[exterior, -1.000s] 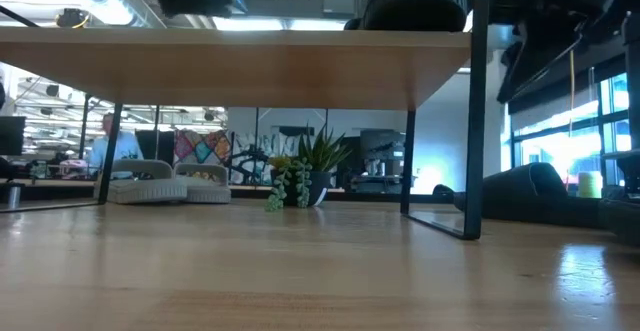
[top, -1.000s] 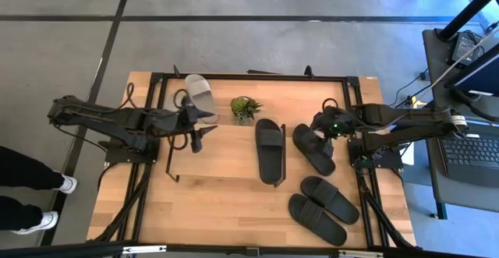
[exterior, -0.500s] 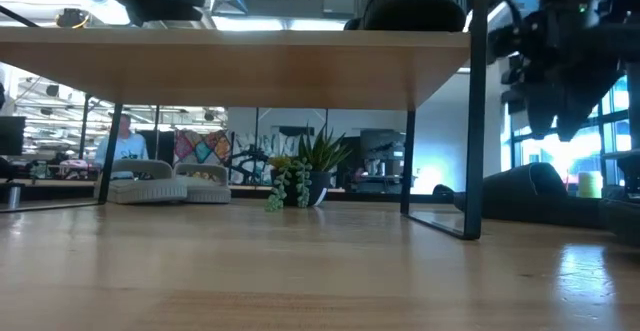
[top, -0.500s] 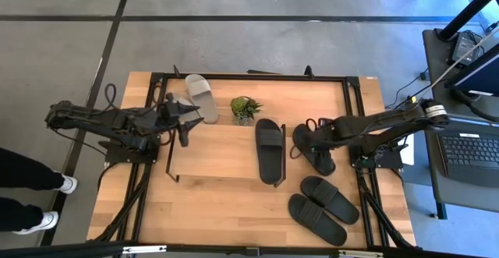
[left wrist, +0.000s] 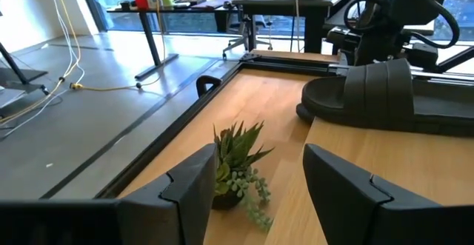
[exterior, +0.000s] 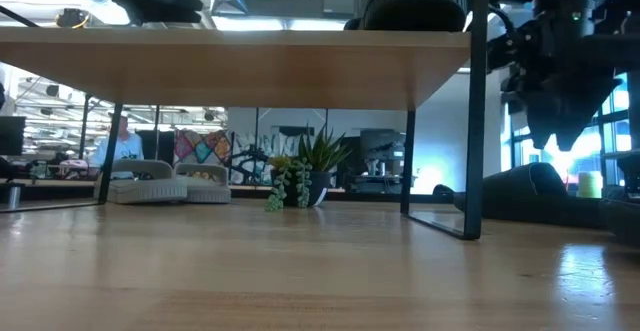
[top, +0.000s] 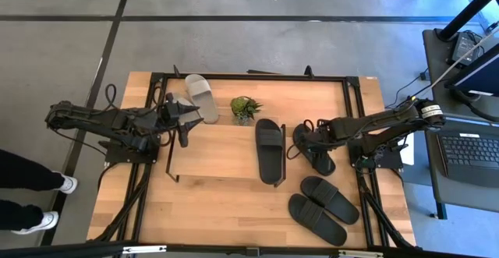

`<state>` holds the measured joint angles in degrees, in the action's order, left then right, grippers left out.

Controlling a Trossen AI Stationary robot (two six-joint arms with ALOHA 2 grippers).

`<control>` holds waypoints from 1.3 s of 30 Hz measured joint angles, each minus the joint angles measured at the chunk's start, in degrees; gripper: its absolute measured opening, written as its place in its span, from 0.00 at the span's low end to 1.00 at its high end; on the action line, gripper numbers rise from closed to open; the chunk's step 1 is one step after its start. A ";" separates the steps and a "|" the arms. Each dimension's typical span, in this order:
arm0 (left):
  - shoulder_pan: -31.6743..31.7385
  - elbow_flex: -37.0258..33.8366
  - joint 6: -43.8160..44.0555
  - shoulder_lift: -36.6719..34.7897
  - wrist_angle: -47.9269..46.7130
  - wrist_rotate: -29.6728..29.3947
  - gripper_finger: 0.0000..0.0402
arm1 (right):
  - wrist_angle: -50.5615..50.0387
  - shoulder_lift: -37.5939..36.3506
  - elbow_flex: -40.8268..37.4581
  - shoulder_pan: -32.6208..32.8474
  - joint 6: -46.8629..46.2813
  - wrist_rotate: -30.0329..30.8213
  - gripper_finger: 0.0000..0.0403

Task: Pick and place slides into the shelf
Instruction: Put the black slide on the shelf

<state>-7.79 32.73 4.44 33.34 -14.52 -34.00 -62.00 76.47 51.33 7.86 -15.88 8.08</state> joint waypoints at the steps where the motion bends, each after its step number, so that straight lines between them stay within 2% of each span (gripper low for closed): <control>1: 0.00 0.00 -0.44 0.00 0.00 0.00 0.48 | 0.02 0.00 0.00 0.00 0.85 0.14 0.60; 7: 0.00 0.00 -0.56 0.00 -0.03 0.00 0.48 | 1.19 1.07 -0.02 -0.02 2.60 5.34 0.60; 18: 0.00 0.00 -0.59 0.00 -0.48 0.11 0.48 | 2.25 8.53 -0.07 0.70 8.52 6.37 0.60; 25: 0.00 0.00 -0.59 0.00 -0.48 0.15 0.48 | 2.42 12.76 -0.07 0.68 8.67 14.22 0.58; 30: 0.00 0.00 -0.59 0.00 -0.48 0.17 0.48 | 2.43 13.18 -0.07 0.72 8.56 14.58 0.42; 37: 0.00 0.00 -0.59 0.00 -0.48 0.20 0.48 | 0.27 12.52 0.09 0.70 6.87 13.59 0.06; 39: 0.00 0.00 -0.59 0.02 -0.50 0.22 0.48 | -1.91 12.33 0.71 0.94 5.16 12.88 0.04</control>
<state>-7.79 32.73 3.86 33.36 -15.03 -33.78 -63.90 88.79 52.04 8.80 -10.71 20.96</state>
